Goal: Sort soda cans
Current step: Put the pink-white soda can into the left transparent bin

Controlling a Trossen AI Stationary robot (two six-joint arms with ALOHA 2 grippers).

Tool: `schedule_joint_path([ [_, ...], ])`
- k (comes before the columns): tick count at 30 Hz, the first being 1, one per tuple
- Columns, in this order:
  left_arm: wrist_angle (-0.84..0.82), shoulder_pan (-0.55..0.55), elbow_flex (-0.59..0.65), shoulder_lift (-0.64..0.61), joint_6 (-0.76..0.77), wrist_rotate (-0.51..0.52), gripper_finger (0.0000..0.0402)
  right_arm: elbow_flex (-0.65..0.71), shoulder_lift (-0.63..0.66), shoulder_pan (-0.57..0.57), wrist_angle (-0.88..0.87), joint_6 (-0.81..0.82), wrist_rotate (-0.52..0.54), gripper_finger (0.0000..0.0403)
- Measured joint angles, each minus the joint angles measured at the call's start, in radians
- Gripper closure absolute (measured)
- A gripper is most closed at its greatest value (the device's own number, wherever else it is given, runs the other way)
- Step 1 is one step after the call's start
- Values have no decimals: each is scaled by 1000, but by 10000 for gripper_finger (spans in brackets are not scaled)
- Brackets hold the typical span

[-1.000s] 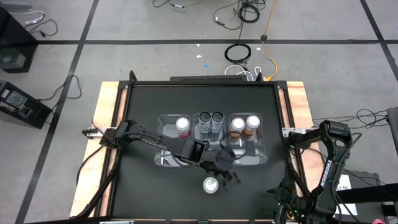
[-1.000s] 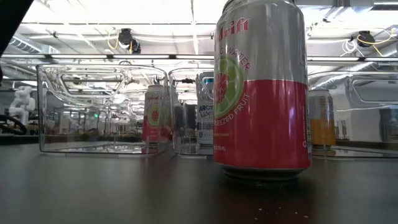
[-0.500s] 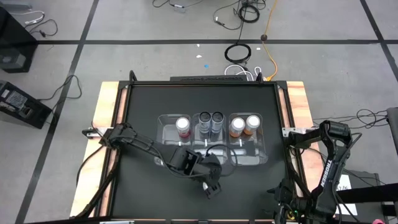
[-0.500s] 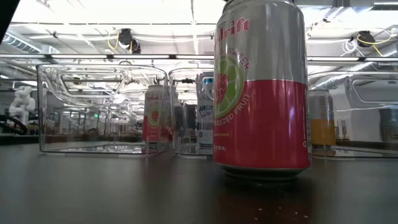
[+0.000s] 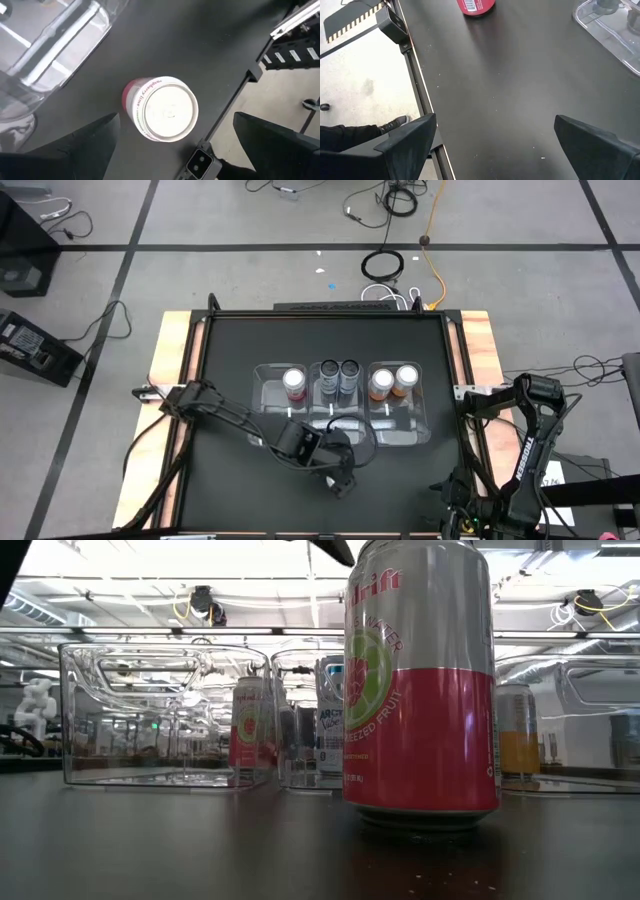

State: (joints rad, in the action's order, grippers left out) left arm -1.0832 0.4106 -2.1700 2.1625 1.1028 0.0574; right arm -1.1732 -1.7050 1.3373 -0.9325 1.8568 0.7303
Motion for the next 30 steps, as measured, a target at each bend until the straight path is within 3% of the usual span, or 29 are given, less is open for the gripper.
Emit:
schedule_joint_path([
  [30, 27, 14, 0, 139, 72, -35, 2, 0, 0, 0, 1, -14, 0, 5],
])
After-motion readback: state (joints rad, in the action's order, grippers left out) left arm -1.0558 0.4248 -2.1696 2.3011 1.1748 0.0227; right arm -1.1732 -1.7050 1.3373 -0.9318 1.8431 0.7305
